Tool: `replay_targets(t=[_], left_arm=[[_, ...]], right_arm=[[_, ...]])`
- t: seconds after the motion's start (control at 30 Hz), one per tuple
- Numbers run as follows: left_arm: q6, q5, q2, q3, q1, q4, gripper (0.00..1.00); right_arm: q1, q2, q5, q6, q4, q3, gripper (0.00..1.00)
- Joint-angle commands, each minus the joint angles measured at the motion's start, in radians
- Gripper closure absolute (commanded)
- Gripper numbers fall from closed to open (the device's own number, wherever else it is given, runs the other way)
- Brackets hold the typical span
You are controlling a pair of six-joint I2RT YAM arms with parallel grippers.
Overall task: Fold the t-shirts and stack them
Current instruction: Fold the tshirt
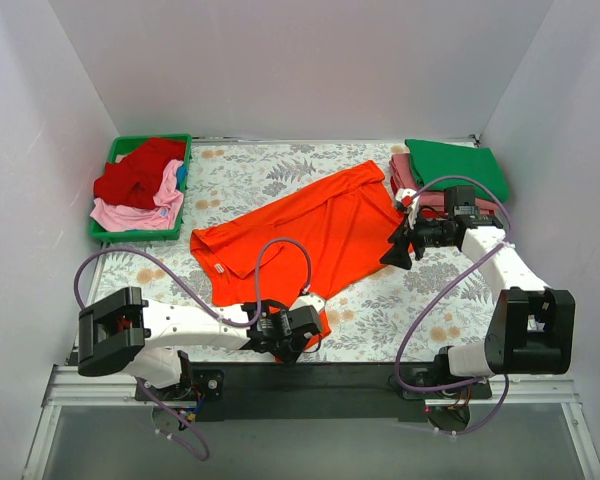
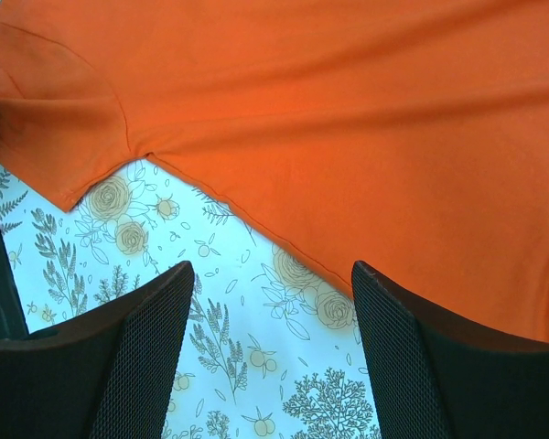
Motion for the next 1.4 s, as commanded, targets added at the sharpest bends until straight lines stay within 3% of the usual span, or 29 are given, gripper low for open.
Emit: replay_targets(t=[0.0,0.53,0.8,0.9,1.0,1.2,1.37], left_arm=[[-0.015,-0.063,-0.02,0.038,-0.013,-0.053,0.62],[-0.043,-0.024,0.015,0.009,-0.056,-0.073,0.63],[-0.075,-0.032,0.098,0.001,-0.058,-0.084,0.85],[-0.083,-0.043,0.069,0.004,-0.062,-0.083,0.97],[-0.076,-0.041,0.012,0.01,-0.064,-0.086,1.0],[-0.087,0.049,-0.082,-0.007,-0.064,-0.08,1.0],[-0.145,0.17,-0.184,-0.04,-0.064,-0.093,1.0]], right_arm=[[-0.006,0.009,-0.034,-0.011,0.014,-0.006,0.24],[-0.017,0.021,-0.032,-0.003,0.013,-0.005,0.24],[-0.021,0.021,-0.035,-0.003,0.014,-0.006,0.24],[-0.021,0.019,-0.032,-0.006,0.014,-0.005,0.25],[-0.021,0.015,-0.015,-0.015,0.011,-0.006,0.25],[-0.101,0.033,0.195,-0.055,0.0,0.038,0.25],[-0.163,0.163,0.379,0.003,-0.03,0.112,0.32]])
